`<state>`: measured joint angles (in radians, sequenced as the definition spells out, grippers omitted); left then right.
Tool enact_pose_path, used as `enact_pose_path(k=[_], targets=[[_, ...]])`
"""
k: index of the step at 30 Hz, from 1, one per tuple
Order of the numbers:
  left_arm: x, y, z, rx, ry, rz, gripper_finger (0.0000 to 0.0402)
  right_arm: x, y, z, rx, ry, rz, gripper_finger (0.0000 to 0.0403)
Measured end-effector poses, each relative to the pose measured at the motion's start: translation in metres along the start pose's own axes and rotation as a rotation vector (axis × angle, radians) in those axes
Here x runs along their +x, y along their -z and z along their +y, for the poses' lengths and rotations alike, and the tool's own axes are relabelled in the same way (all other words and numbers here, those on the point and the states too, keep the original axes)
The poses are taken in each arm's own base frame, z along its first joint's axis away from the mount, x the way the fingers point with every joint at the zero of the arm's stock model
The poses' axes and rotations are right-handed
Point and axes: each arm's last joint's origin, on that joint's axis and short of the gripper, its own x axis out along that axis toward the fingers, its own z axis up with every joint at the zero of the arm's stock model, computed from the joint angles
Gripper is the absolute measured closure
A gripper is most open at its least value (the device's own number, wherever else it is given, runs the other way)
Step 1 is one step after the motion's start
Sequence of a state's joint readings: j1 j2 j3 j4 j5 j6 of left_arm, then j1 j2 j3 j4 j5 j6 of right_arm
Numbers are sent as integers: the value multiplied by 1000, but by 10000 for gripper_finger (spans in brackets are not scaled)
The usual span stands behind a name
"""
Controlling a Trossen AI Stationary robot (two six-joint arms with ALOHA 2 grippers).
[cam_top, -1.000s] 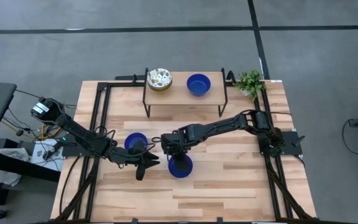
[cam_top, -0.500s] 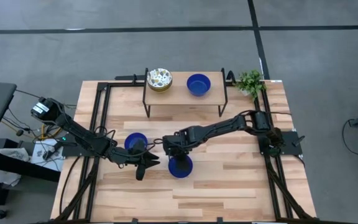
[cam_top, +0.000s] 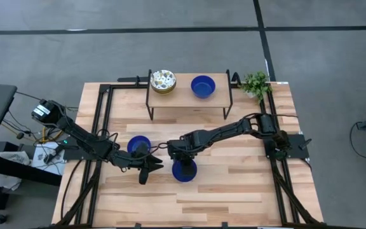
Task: Pick & Place Mini bowls
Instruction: Stack the right blue bowl on top of the blue bowl on the shelf
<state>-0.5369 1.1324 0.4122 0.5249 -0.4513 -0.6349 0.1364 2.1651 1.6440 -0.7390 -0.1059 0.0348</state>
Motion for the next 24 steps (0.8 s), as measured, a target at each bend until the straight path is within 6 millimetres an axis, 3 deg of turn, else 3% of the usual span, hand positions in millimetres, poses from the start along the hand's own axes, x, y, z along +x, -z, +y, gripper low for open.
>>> enact_pose_path(k=[24], targets=[[0, 0, 0, -2, 0, 0, 293, -2, -3, 2, -5, -2, -34, 287]])
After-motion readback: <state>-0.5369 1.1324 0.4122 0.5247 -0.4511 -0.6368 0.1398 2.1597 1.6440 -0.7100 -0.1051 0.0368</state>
